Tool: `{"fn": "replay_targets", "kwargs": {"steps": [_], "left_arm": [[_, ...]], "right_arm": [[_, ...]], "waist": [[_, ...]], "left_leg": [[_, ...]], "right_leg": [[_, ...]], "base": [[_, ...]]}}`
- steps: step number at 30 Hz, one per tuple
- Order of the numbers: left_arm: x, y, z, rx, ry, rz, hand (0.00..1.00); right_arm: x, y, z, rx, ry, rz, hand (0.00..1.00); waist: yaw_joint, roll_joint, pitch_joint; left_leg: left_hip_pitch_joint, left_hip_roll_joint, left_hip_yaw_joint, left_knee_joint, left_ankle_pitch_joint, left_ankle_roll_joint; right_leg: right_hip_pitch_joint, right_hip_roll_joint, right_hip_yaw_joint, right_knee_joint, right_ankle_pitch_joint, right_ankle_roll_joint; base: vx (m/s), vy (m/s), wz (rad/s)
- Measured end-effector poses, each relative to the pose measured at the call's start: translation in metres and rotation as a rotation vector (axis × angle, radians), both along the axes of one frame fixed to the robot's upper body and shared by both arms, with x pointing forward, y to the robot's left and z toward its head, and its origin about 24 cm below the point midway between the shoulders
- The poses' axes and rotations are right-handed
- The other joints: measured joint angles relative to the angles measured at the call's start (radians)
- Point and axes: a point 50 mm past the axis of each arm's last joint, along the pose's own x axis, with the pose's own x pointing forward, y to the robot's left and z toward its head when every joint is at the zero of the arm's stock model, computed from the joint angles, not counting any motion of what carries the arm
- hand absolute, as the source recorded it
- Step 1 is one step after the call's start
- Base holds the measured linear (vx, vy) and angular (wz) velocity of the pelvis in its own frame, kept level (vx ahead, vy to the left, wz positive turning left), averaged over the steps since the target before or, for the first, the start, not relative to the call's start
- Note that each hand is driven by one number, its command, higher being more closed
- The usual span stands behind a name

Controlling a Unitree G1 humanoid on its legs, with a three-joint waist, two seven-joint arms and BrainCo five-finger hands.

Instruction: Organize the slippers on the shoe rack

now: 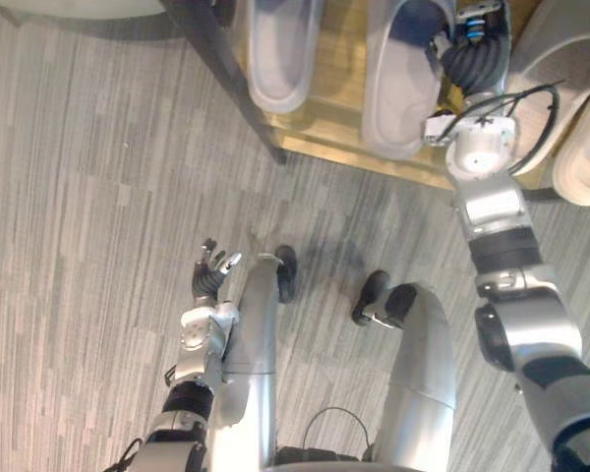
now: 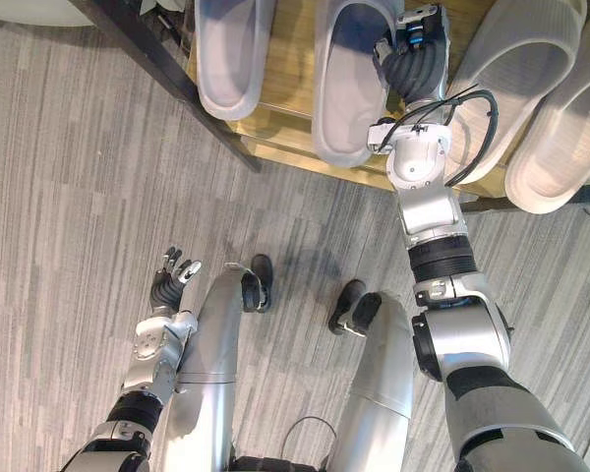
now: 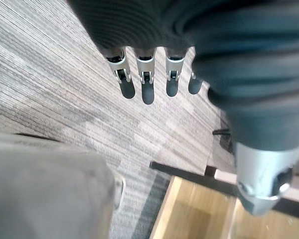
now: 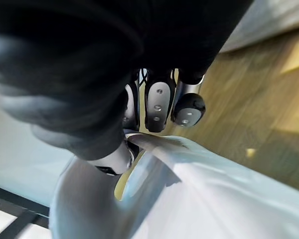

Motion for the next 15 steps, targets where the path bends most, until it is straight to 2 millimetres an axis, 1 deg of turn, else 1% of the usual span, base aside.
{"fn": "replay_targets", "kwargs": {"steps": [2, 3, 4, 5, 7, 11, 15], "left_arm": [[-0.005, 0.006, -0.013, 0.025, 0.072, 0.007, 0.0], [-0.009, 0.007, -0.024, 0.027, 0.13, 0.009, 0.0], [-0.016, 0.007, -0.036, 0.027, 0.2, 0.011, 0.0], [-0.025, 0.008, -0.049, 0.028, 0.267, 0.015, 0.0], [-0.031, 0.008, -0.055, 0.028, 0.296, 0.014, 0.0], [-0.031, 0.007, -0.055, 0.03, 0.298, 0.01, 0.0], [-0.031, 0.007, -0.056, 0.03, 0.302, 0.01, 0.0]], "right_arm": [[0.001, -0.001, 0.009, 0.008, -0.012, -0.004, 1.0], [0.001, -0.001, 0.013, 0.011, -0.018, -0.005, 1.0], [0.002, 0.0, 0.015, 0.012, -0.016, -0.006, 0.0], [0.004, 0.0, 0.015, 0.009, -0.009, -0.006, 0.0], [0.005, 0.002, 0.015, 0.007, -0.005, -0.002, 0.0], [0.009, 0.005, 0.01, 0.012, 0.026, 0.009, 0.0], [0.009, 0.005, 0.011, 0.015, 0.023, 0.009, 0.0]], "waist": [[0.003, -0.005, -0.003], [0.005, -0.005, -0.003], [0.007, -0.006, -0.003], [0.009, -0.01, -0.005], [0.011, -0.013, -0.007], [0.019, -0.018, -0.011], [0.02, -0.02, -0.012]], "left_leg": [[-0.015, -0.001, -0.008, 0.0, 0.004, -0.006], [-0.018, -0.003, -0.01, 0.0, 0.005, -0.007], [-0.019, -0.006, -0.013, 0.0, 0.006, -0.009], [-0.019, -0.009, -0.014, -0.001, 0.007, -0.011], [-0.02, -0.014, -0.017, -0.002, 0.009, -0.015], [-0.023, -0.014, -0.023, -0.003, 0.014, -0.022], [-0.024, -0.014, -0.026, -0.005, 0.018, -0.026]], "right_leg": [[-0.012, 0.0, -0.006, 0.002, -0.002, -0.003], [-0.014, -0.002, -0.008, 0.004, -0.003, -0.005], [-0.014, -0.003, -0.009, 0.007, -0.006, -0.006], [-0.014, -0.008, -0.012, 0.011, -0.011, -0.011], [-0.014, -0.014, -0.014, 0.015, -0.014, -0.013], [-0.014, -0.016, -0.021, 0.021, -0.016, -0.017], [-0.014, -0.017, -0.025, 0.024, -0.016, -0.018]], "base": [[0.05, -0.017, 0.07], [0.04, -0.015, 0.07], [0.05, -0.017, 0.13], [0.05, -0.017, 0.13], [0.04, -0.013, 0.11], [0.02, -0.012, 0.05], [0.02, -0.009, 0.03]]}}
